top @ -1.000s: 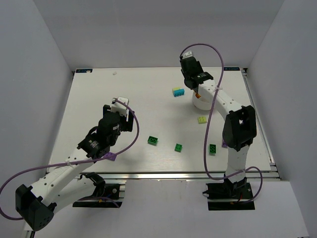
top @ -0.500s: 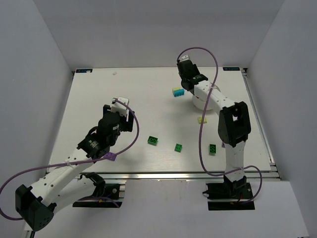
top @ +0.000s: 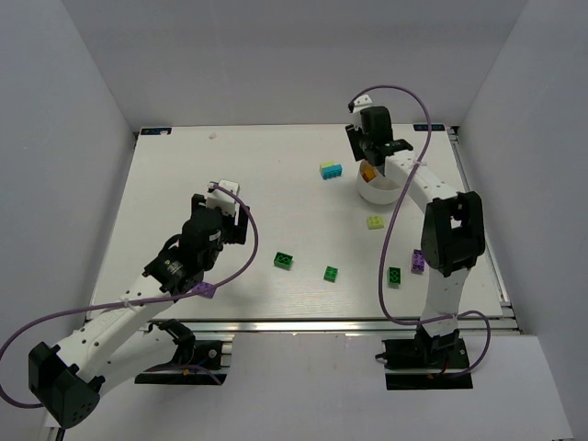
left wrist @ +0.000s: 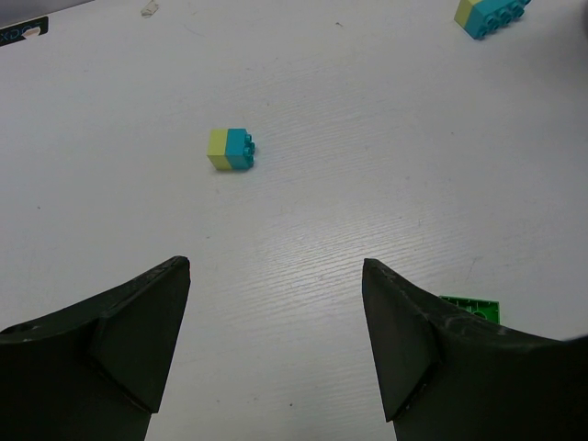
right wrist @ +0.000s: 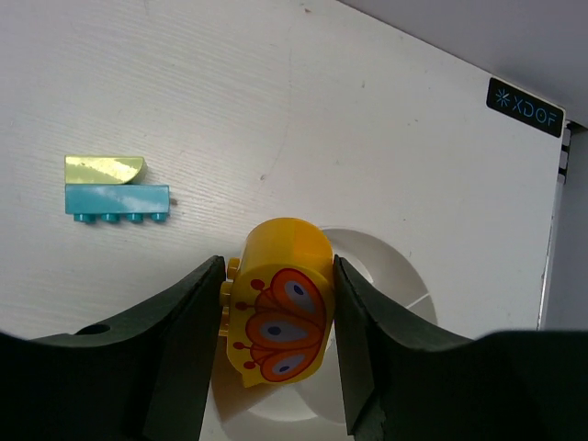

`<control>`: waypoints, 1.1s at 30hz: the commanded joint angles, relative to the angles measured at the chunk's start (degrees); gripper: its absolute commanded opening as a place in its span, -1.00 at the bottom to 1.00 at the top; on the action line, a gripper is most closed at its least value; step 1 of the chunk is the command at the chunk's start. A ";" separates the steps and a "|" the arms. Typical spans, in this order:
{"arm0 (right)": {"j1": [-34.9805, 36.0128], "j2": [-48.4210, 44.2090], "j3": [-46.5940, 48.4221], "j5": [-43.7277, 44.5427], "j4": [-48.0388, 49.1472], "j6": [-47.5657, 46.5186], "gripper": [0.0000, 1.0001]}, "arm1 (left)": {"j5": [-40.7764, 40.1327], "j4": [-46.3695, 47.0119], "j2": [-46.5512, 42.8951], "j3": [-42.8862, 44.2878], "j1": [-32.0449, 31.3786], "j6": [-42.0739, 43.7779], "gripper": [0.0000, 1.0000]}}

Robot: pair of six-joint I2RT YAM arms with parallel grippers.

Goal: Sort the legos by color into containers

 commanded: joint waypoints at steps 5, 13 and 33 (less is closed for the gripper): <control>-3.57 -2.54 -0.48 -9.66 4.78 1.20 -1.00 | 0.53 0.99 -0.80 0.67 0.01 0.24 0.70; -4.01 -0.34 1.28 -12.57 3.73 1.20 -1.00 | 0.44 0.99 -0.63 0.67 0.01 0.25 0.71; -4.36 1.77 -0.04 -10.29 1.71 1.73 -1.00 | 0.62 0.99 -0.63 0.67 0.01 0.33 0.70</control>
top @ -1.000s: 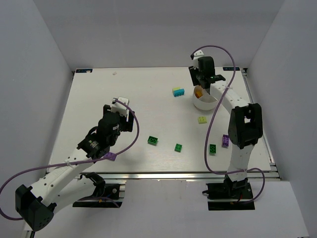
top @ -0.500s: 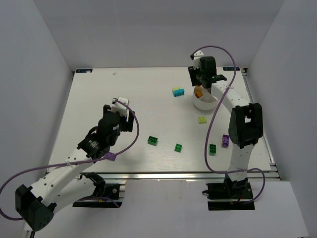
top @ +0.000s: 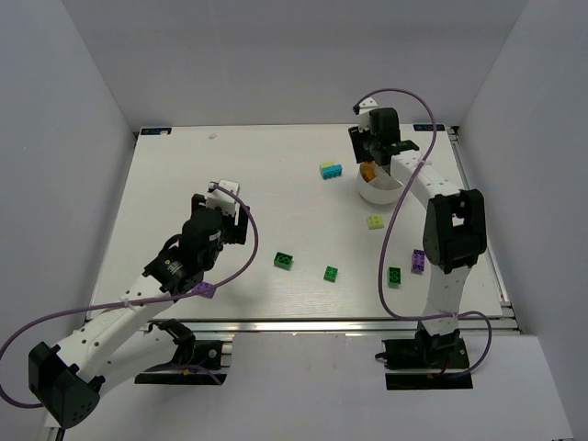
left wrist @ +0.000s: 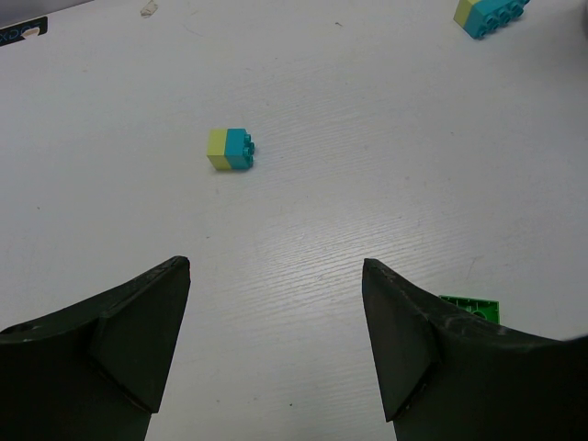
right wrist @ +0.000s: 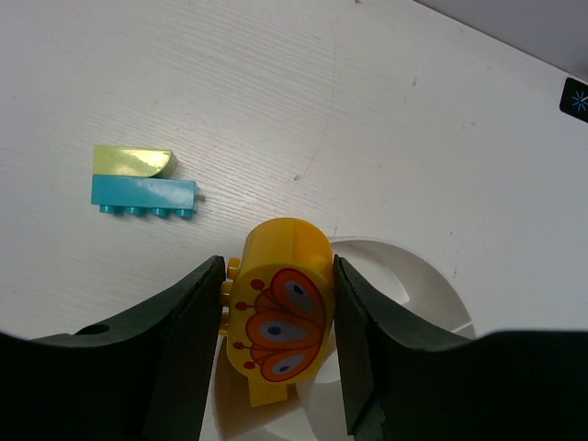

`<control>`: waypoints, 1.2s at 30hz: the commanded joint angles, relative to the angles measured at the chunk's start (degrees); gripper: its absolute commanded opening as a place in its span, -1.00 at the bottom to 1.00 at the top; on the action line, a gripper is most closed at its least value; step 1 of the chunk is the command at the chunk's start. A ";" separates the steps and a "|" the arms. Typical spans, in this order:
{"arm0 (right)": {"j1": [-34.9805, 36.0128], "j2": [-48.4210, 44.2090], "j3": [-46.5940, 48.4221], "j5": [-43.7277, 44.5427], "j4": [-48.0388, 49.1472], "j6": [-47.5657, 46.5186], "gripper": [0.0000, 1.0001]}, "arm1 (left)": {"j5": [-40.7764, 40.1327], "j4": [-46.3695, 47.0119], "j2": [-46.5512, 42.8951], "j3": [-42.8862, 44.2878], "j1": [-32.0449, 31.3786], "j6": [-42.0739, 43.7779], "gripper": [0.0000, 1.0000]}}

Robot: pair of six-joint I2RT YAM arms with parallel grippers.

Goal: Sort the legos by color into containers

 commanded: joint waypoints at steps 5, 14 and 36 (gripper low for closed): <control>-0.45 1.27 1.43 2.59 -0.09 -1.38 -1.00 | 0.62 1.08 -0.74 0.67 0.01 0.31 0.70; -0.28 1.71 1.69 4.00 -0.44 -2.88 -0.76 | 0.53 1.08 -0.82 0.67 0.01 0.31 0.70; -0.63 0.39 3.45 2.94 -3.69 -2.79 0.34 | 0.26 0.90 -1.53 0.67 0.01 0.31 0.70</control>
